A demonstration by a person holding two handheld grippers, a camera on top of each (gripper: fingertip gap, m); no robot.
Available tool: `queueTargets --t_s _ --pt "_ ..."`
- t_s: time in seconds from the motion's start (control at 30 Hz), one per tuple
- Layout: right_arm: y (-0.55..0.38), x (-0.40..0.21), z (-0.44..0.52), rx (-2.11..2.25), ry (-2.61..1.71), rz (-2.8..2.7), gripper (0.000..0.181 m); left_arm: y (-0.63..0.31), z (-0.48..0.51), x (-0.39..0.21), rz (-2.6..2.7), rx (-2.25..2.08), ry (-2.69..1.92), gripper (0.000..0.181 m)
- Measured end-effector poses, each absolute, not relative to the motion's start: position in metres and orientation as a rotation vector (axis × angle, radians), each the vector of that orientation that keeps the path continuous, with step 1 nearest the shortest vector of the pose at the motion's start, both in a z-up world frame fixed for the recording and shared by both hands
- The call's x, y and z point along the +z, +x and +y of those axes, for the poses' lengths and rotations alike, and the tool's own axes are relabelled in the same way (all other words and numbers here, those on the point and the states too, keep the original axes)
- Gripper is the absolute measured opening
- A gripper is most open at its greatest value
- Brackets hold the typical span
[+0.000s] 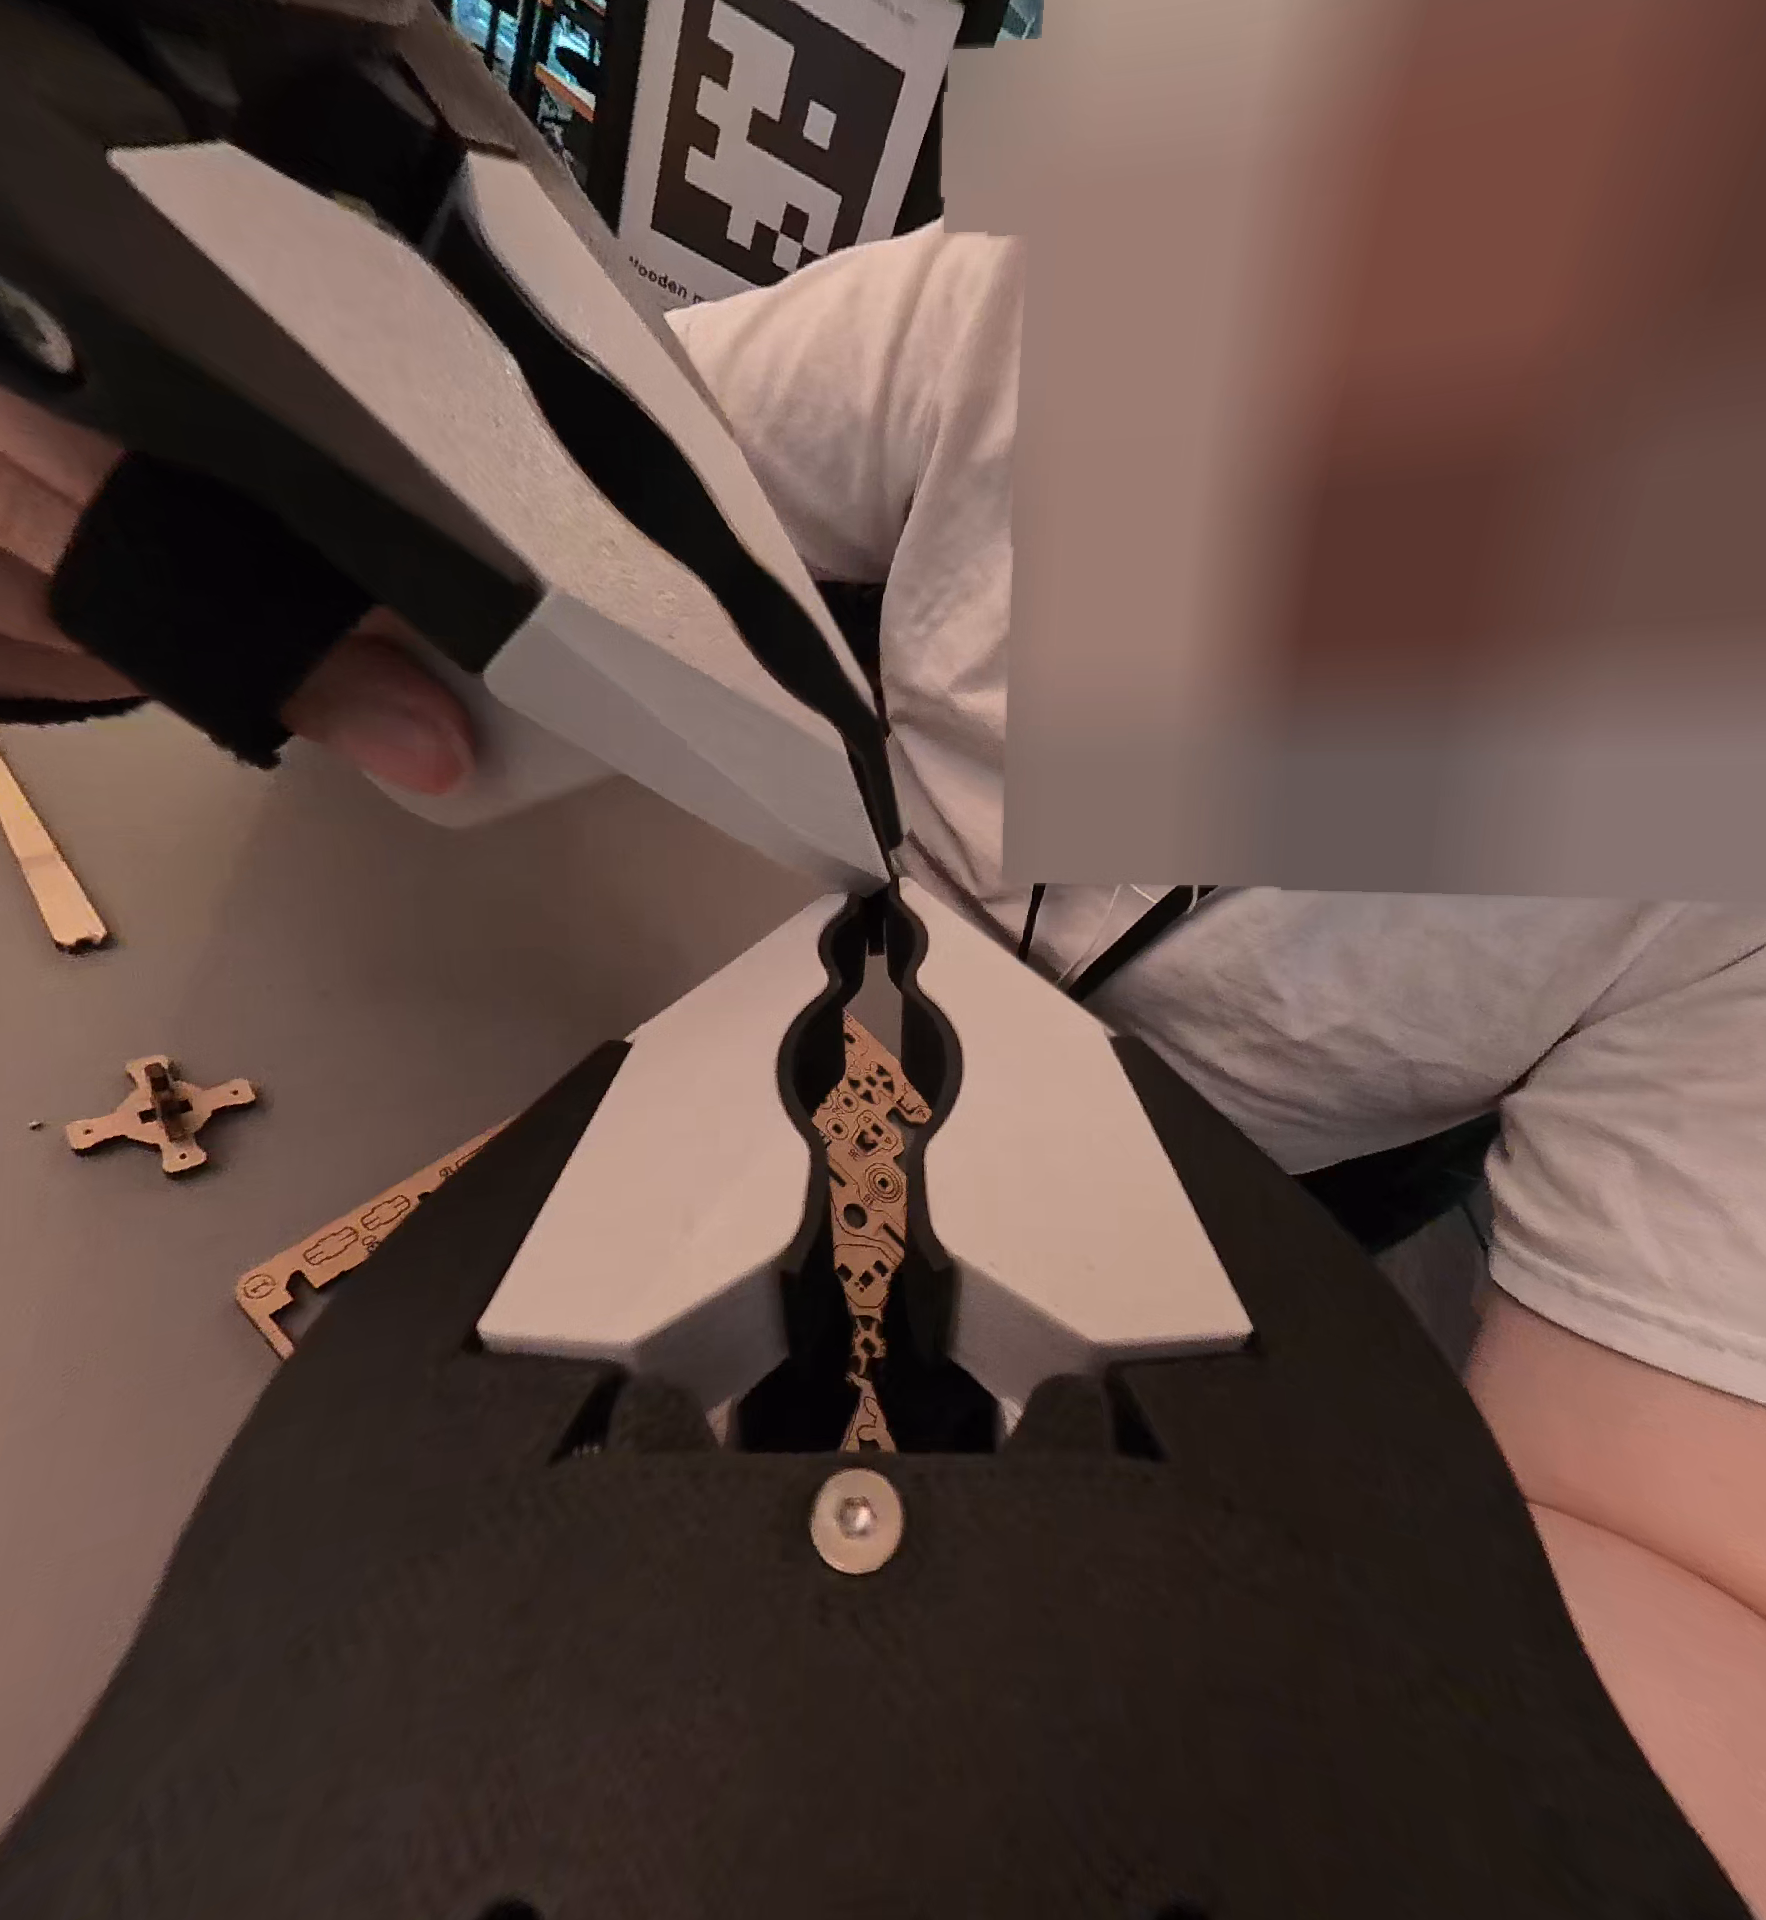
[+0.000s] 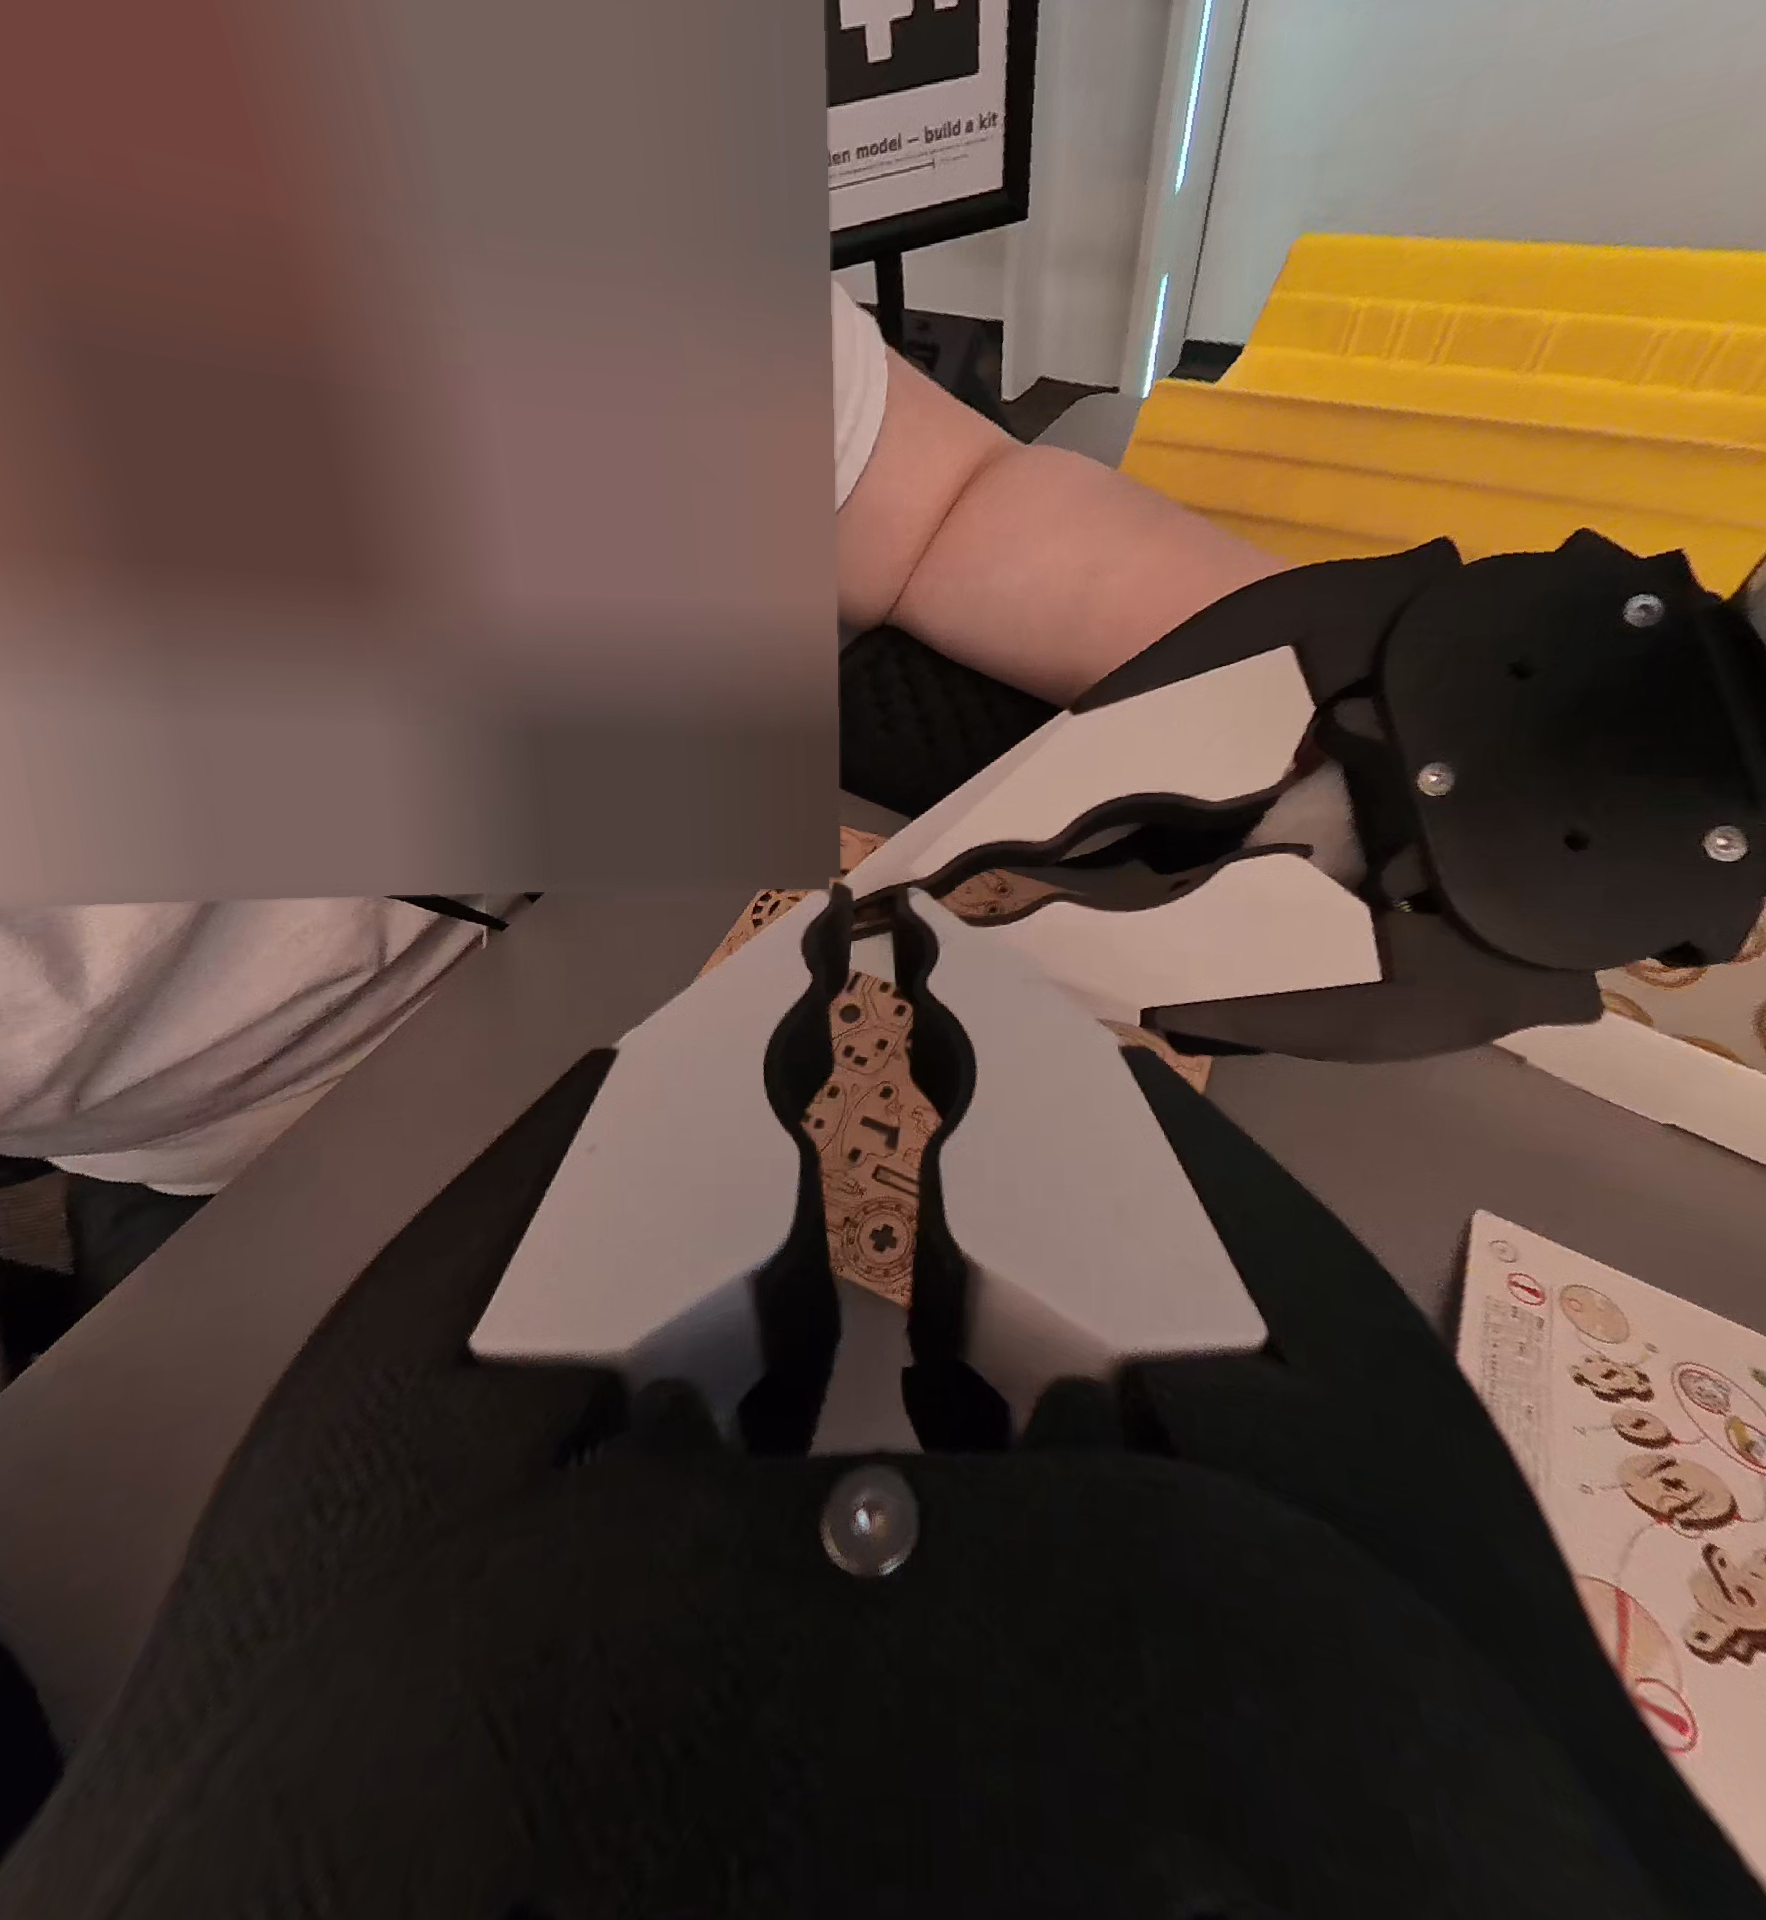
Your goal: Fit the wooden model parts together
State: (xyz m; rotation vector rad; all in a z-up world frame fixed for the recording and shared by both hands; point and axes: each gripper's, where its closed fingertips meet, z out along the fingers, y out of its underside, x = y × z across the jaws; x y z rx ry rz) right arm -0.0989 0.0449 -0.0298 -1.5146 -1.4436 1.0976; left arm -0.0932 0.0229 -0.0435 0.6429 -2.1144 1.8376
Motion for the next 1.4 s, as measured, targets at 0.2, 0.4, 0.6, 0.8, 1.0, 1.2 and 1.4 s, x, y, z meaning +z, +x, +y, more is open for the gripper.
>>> queueTargets --t_s 0.2,0.4,0.6,0.8,1.0,1.2,1.4 --pt "-0.096 -0.023 0.046 1.081 -1.492 -1.438 0.013 -0.094 0.020 -0.039 -2.079 1.855 0.623 0.000" --pt "-0.097 -0.021 0.042 1.086 -1.473 -1.452 0.014 -0.092 0.022 -0.033 -2.046 1.896 0.619 0.000" --pt "-0.098 -0.024 0.041 1.080 -1.483 -1.475 0.005 -0.093 0.017 -0.037 -2.048 1.862 0.614 0.000" --pt "-0.092 -0.018 0.047 1.013 -1.464 -1.447 0.005 -0.087 0.024 -0.031 -1.973 1.917 0.655 0.000" --pt "-0.085 -0.010 0.056 0.931 -1.445 -1.406 0.005 -0.080 0.033 -0.024 -1.943 1.992 0.692 0.000" --pt "-0.082 -0.007 0.056 0.982 -1.455 -1.369 0.022 -0.077 0.038 -0.021 -1.953 2.024 0.715 0.000" --pt "-0.086 -0.020 0.053 0.968 -1.483 -1.434 0.007 -0.081 0.030 -0.029 -1.976 1.950 0.703 0.000"
